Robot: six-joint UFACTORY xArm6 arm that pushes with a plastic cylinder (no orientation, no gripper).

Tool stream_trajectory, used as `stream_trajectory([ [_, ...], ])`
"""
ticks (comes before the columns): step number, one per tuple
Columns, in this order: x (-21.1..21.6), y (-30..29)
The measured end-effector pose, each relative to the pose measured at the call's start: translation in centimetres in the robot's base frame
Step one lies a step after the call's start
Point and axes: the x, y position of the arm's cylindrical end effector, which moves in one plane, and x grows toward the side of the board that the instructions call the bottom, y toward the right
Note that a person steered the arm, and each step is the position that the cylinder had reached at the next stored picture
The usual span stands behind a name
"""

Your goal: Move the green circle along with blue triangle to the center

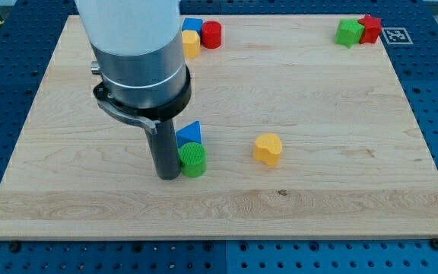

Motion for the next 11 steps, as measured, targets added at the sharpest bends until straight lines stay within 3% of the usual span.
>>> stream_trajectory([
  [2, 2.1, -0.9],
  [4, 4.5, 4.5],
  [11, -2.5, 1.8],
])
